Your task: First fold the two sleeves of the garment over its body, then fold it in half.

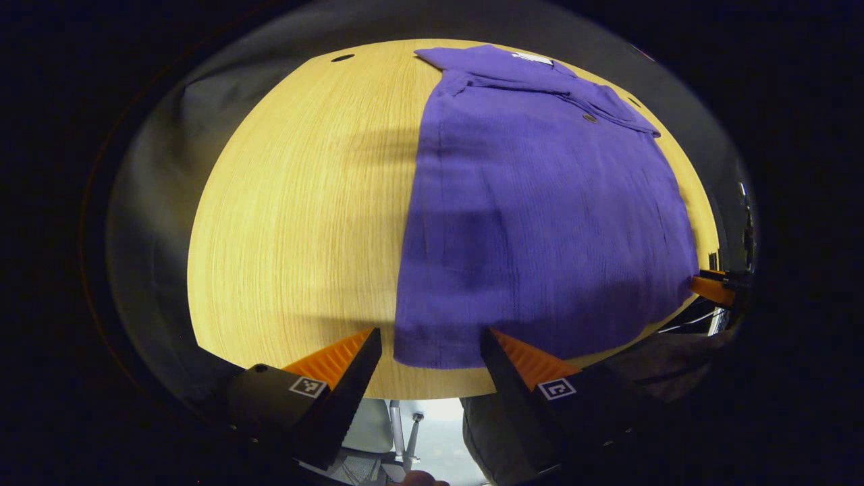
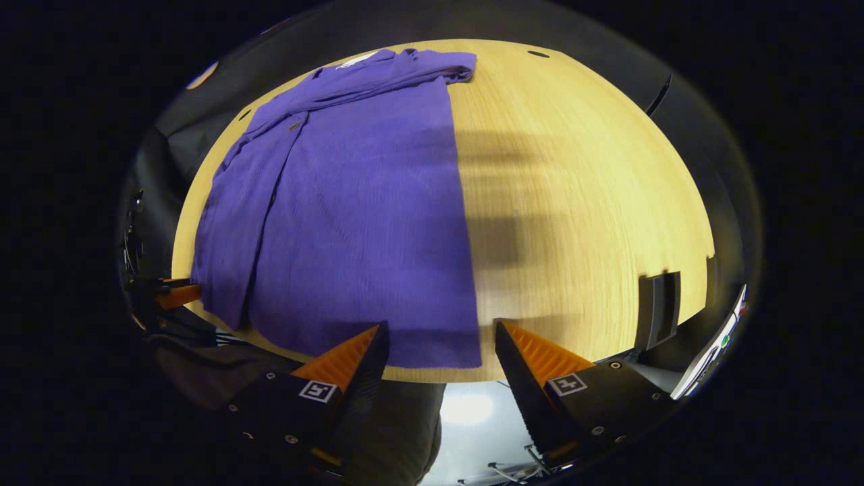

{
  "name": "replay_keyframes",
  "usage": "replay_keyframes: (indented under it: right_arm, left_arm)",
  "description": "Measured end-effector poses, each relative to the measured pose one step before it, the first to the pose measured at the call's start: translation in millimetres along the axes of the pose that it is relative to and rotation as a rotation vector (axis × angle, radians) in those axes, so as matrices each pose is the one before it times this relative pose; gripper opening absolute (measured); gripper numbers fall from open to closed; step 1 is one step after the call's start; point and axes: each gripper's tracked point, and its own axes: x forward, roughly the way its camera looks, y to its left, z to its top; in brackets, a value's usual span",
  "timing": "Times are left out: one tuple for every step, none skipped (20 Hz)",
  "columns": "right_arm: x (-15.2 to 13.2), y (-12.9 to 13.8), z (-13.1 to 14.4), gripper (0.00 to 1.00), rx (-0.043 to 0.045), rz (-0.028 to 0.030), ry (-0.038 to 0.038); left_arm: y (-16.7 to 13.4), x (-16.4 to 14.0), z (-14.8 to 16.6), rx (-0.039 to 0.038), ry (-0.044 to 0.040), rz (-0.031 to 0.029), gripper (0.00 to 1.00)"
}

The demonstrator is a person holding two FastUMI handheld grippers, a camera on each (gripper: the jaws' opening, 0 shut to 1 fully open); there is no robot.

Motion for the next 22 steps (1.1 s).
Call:
replay_keyframes:
  right_arm:
    - [1.31,-0.04,1.57,0.91,-0.0116,-0.01277,0.0042]
    - [-0.67,0.72,-1.29,0.87,-0.01128,-0.00968,0.01286]
    - [1.4,2.86,1.77,0.65,-0.00273,0.00801,0.00672]
    - [1.6,2.21,-1.52,0.68,0.01119,0.00208,0.00948]
    - [-0.46,4.04,0.8,0.42,0.02945,0.01892,0.00765]
    - [3.03,11.42,-2.74,0.42,0.05085,0.06403,0.02269]
    - [-0.81,10.38,-4.95,0.31,0.06575,0.0716,0.03632]
    - [-1.82,2.37,0.31,0.24,0.05073,0.04386,0.01254]
    - [-1.96,0.64,2.68,0.15,0.04129,0.02808,-0.01389]
    - [0.72,-1.16,-2.29,0.12,0.02224,0.00188,0.00243]
    - [0.07,-0.15,0.67,0.06,0.00121,-0.00632,0.00415]
    - [-1.38,2.7,2.1,0.05,-0.01986,-0.00527,-0.00564]
    - [-3.27,1.37,2.51,0.04,-0.02022,-0.00338,-0.00857]
    - [-3.33,3.89,4.43,0.04,-0.01017,0.01603,-0.01614]
    - [-5.46,3.85,5.8,0.04,-0.00341,0.01272,-0.01672]
    - [-5.93,1.42,7.67,0.04,0.00472,0.01082,-0.01616]
    - [-7.56,3.02,8.46,0.04,0.01225,0.01136,-0.0259]
    - [-6.84,5.38,7.56,0.04,0.00699,0.01474,-0.0179]
    - [-6.49,3.42,9.29,0.04,0.00194,0.01062,-0.01997]
    - [-5.9,-0.28,7.53,0.04,0.00042,-0.00368,-0.01834]
    - [-5.34,1.55,8.6,0.04,0.00339,0.00152,-0.02023]
    - [-6.12,4.19,8.01,0.04,0.00605,0.00626,-0.01872]
  left_arm:
    - [-1.49,0.72,0.79,0.00654,0.03026,0.00093,0.99]
    - [-2.98,-0.92,3.9,-0.00135,0.01787,-0.00565,0.97]
    - [-3.86,0.83,1.37,-0.00115,0.02491,-0.00533,0.93]
    - [-5.48,0.78,2.37,-0.01165,0.01911,-0.0064,0.77]
    - [-7.42,0.34,3.29,-0.01232,0.01355,-0.01362,0.61]
    - [-5.93,1.35,3.0,-0.0145,0.0132,-0.00725,0.45]
    - [-4.51,-0.04,5.28,-0.01213,0.00296,-0.00655,0.29]
    - [-2.59,2.36,3.39,-0.01257,0.01161,-0.00421,0.23]
    - [-4.47,1.47,5.87,-0.00145,0.00347,-0.0207,0.17]
    - [6.75,7.15,-10.48,-0.02435,0.01033,-0.02023,0.17]
    - [-7.0,-5.78,-1.61,-0.01936,0.00925,-0.02357,0.11]
    - [-7.92,-5.32,6.85,0.00247,0.00467,-0.01976,0.11]
    - [0.76,-4.39,3.3,0.00851,-0.01241,0.01496,0.11]
    - [-0.47,-5.34,2.86,0.01907,-0.00555,0.00825,0.1]
    - [-2.27,-4.81,6.23,0.01417,-0.01181,-0.00228,0.1]
    - [-3.77,-5.74,5.0,0.01264,-0.00874,-0.01311,0.1]
    - [-2.38,-5.44,6.74,0.00852,-0.01458,-0.00895,0.1]
    - [-2.9,-6.94,7.14,0.00763,-0.01771,-0.0101,0.11]
    - [-2.71,-6.43,7.18,0.00764,-0.01714,-0.01124,0.11]
    - [-2.87,-6.33,9.24,0.00932,-0.01941,-0.01246,0.11]
    - [-2.69,-6.56,9.1,0.00858,-0.01606,-0.01164,0.11]
    - [-2.1,-5.93,9.76,0.00786,-0.01642,-0.01001,0.1]
